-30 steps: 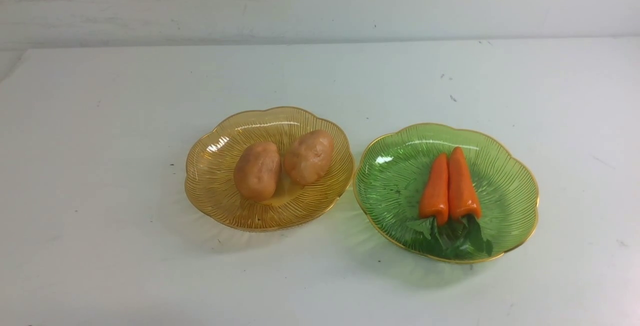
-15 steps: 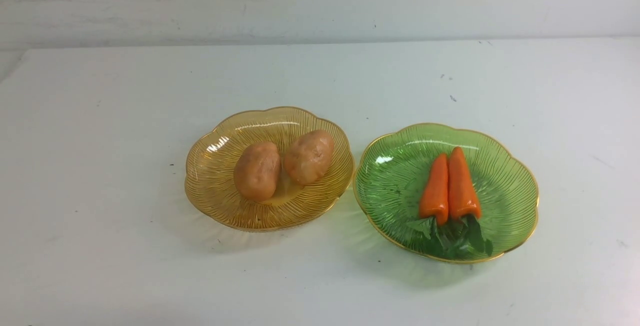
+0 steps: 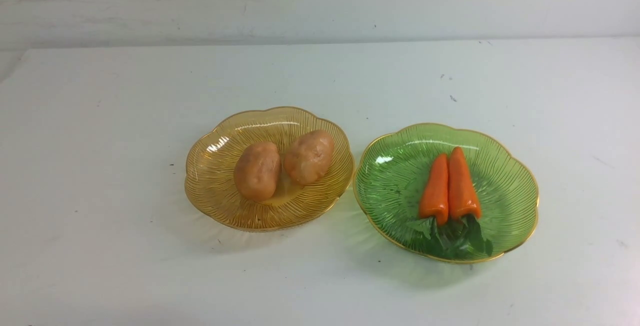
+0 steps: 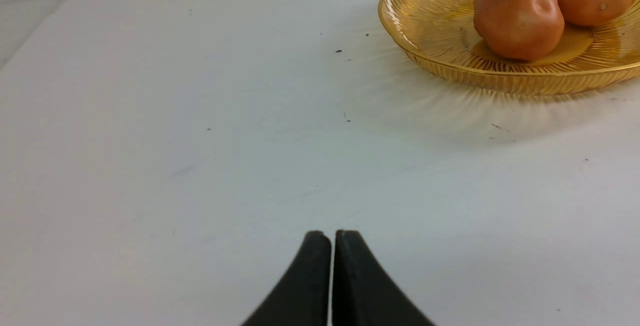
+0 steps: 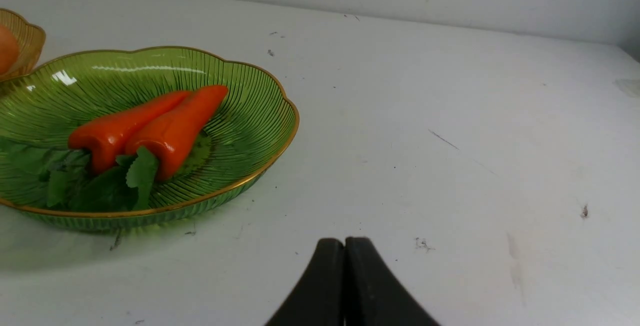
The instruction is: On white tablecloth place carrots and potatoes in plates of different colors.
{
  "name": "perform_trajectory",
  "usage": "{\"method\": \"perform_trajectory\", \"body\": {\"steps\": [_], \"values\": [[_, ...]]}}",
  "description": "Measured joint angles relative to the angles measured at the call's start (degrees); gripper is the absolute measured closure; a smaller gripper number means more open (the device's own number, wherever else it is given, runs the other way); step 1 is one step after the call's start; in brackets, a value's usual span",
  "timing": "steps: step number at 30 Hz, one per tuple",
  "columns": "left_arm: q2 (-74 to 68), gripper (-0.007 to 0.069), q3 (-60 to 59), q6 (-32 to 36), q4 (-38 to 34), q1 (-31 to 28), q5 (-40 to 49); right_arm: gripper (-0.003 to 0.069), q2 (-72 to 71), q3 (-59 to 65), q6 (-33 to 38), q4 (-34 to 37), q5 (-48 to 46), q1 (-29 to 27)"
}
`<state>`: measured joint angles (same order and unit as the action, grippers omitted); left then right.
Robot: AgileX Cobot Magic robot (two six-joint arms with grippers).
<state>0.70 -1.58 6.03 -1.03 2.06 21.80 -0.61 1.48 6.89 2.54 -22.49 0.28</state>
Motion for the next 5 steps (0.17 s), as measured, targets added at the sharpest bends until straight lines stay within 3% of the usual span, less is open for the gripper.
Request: {"method": "perform_trajectory", "body": {"steps": [5], "values": [[0.00, 0.0628, 0.00, 0.00, 0.00, 0.00, 0.00, 0.0674, 0.00, 0.00, 0.00, 0.00, 0.00, 0.00]]}}
